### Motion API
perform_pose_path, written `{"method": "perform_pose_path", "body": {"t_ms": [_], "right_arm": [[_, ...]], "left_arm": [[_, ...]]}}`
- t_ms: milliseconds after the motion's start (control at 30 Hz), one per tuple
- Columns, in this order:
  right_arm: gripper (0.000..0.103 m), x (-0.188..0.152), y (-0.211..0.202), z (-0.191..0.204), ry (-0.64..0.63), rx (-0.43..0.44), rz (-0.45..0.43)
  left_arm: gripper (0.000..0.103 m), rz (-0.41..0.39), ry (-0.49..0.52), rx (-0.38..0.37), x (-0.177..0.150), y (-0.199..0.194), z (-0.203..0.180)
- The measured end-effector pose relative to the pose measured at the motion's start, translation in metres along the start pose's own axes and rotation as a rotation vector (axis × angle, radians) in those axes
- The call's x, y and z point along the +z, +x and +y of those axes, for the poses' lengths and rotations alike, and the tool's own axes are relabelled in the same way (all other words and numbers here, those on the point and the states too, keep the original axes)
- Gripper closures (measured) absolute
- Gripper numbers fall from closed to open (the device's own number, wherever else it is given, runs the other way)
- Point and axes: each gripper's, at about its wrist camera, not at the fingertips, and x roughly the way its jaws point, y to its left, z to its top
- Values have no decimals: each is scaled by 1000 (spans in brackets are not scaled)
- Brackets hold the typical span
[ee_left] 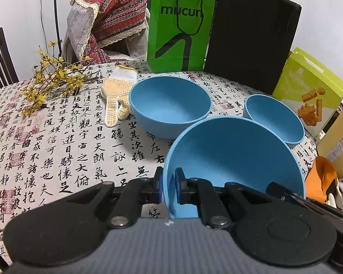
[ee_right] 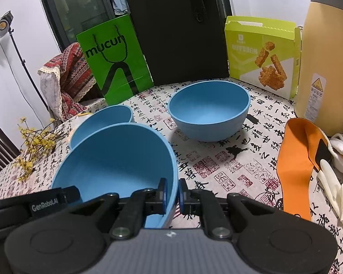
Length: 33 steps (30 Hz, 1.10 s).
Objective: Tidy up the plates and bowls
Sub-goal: 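Carry the held blue bowl toward the other blue bowls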
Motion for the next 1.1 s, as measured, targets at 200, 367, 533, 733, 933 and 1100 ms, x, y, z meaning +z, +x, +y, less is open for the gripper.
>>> {"method": "perform_pose_path", "body": {"t_ms": [200,367,533,733,933,1100], "right_arm": [[93,-2,-4,2,-5,-1,-5],[93,-5,-8,4,0,1,-7],[93,-7,-10,5,0,2,-9],[93,-12,-17,9,-5,6,-15],[93,-16,-23,14,-8,15,-18],[93,-19,-29,18,-9,28,-23]], "left_arm": [[92,-6,4,3,-3,-6,1],[92,-12,2,1,-5,-12,4],[92,-20,2,2,-7,-18,6],[92,-26,-5,2,-10,-26,10],[92,-35,-13,3,-12,-34,17],[92,-42,-26,9,-17,-44,24]]}}
